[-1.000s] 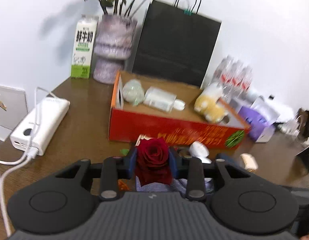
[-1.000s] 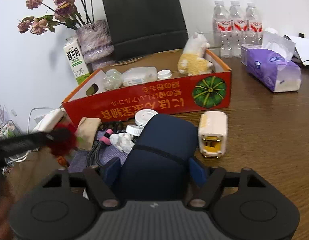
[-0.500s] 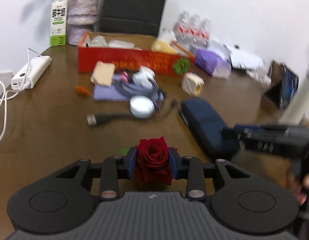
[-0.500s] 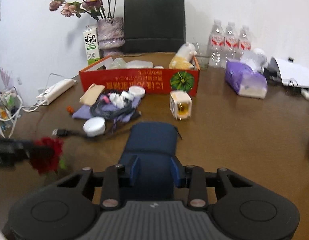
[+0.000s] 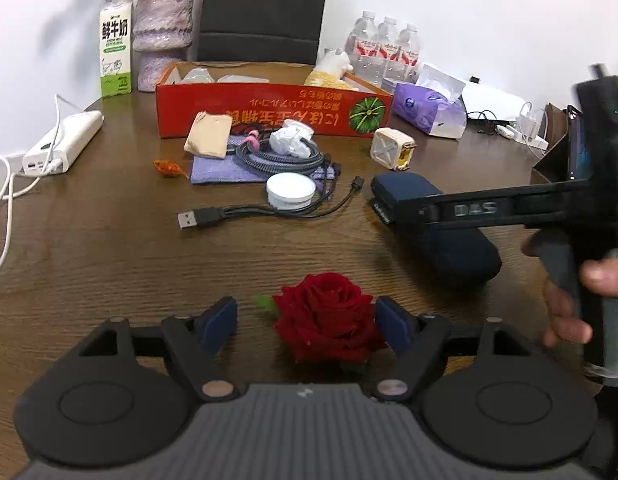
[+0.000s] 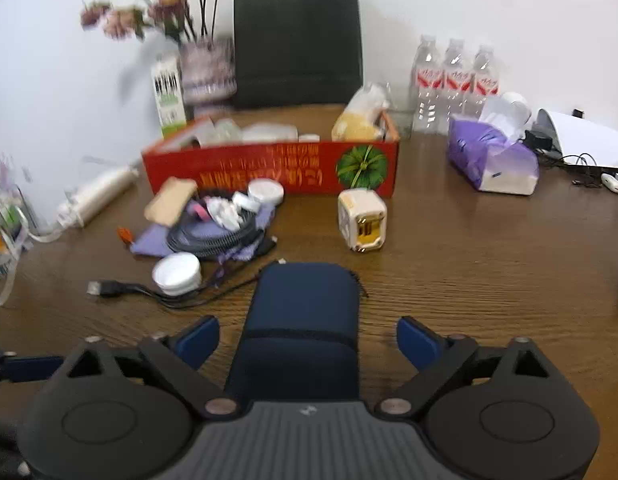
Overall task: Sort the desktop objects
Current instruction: 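Carry the rose and navy pouch into the cardboard box and release both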
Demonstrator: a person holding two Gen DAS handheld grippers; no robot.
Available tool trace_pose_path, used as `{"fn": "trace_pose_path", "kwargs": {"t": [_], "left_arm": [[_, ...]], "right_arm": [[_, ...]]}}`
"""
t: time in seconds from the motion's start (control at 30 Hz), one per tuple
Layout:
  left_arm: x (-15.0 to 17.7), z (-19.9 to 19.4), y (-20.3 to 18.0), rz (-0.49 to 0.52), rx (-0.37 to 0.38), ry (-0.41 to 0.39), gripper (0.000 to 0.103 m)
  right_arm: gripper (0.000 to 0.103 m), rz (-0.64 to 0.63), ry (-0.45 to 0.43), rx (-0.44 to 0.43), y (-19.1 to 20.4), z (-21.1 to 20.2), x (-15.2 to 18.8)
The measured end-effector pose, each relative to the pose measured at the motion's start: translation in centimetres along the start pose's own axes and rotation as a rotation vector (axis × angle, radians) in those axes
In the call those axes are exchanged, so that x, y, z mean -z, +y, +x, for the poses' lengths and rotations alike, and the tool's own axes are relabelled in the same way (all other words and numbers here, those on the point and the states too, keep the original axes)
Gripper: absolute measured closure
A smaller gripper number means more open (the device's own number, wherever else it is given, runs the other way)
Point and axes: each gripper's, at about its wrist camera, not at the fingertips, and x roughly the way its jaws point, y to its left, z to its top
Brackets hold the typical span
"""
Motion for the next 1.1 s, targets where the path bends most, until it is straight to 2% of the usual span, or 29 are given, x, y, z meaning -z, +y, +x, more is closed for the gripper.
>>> {"fn": "trace_pose_path", "kwargs": {"t": [0.1,0.13,0.17,0.2,0.27,0.37,0.5,0.57,0.63,0.67,0.73,0.77,0.87,1.0,1.1], "left_arm": [[0.1,-0.1,-0.1,0.019,-0.023,-0.011,0.029],[0.0,-0.1,0.0,0.019,-0.022,-0.012,0.03],[0.0,-0.3,0.0,0.013,-0.011,-0.012,0.032],[0.0,-0.4,0.1,0.006,0.001,-0.012,0.036],[-0.1,-0.6,0.3,-0.009,0.012,-0.013,0.036],[-0.1,-1.1,0.1,-0.009,0.034,-0.025,0.018],[-0.1,-1.1,-0.8,0.015,0.037,-0.022,0.018],[-0.1,-0.9,-1.2,0.027,0.033,-0.02,0.017],[0.0,-0.4,-1.9,0.047,-0.006,0.003,0.017],[0.0,-0.2,-2.1,0.055,-0.023,0.01,0.019],[0.3,0.1,-2.5,0.071,-0.038,0.008,0.037],[0.3,0.0,-2.7,0.09,-0.055,0.002,0.059],[0.0,0.1,-2.5,0.074,-0.062,0.014,0.061],[-1.0,-0.1,-1.7,0.033,-0.069,0.007,0.066],[-2.2,-1.1,-1.1,0.018,-0.067,-0.04,0.066]], "right_arm": [[0.021,0.002,0.037,0.028,0.3,1.9,0.1],[0.031,0.014,0.039,0.016,0.2,2.2,0.2],[0.036,0.011,0.024,0.017,0.2,2.0,0.4],[0.036,0.006,0.018,0.019,0.3,1.7,0.5],[0.038,-0.008,0.022,0.022,0.5,0.8,0.8],[0.038,-0.014,0.026,0.002,0.4,-1.2,1.8],[0.036,-0.002,0.048,-0.019,0.4,-3.4,3.5],[0.03,0.002,0.05,-0.021,0.3,-3.8,3.8],[0.022,-0.014,0.029,-0.02,0.4,-4.2,3.8],[0.02,-0.02,0.023,-0.02,0.4,-4.3,3.8],[0.02,-0.036,0.025,-0.026,0.8,-4.2,3.8],[0.022,-0.05,0.034,-0.023,1.1,-4.0,3.9],[0.036,-0.114,0.025,0.032,2.0,-3.3,4.6],[0.04,-0.167,0.003,0.025,2.4,-3.6,4.5],[0.04,-0.117,-0.002,-0.009,1.9,-3.6,3.7]]}}
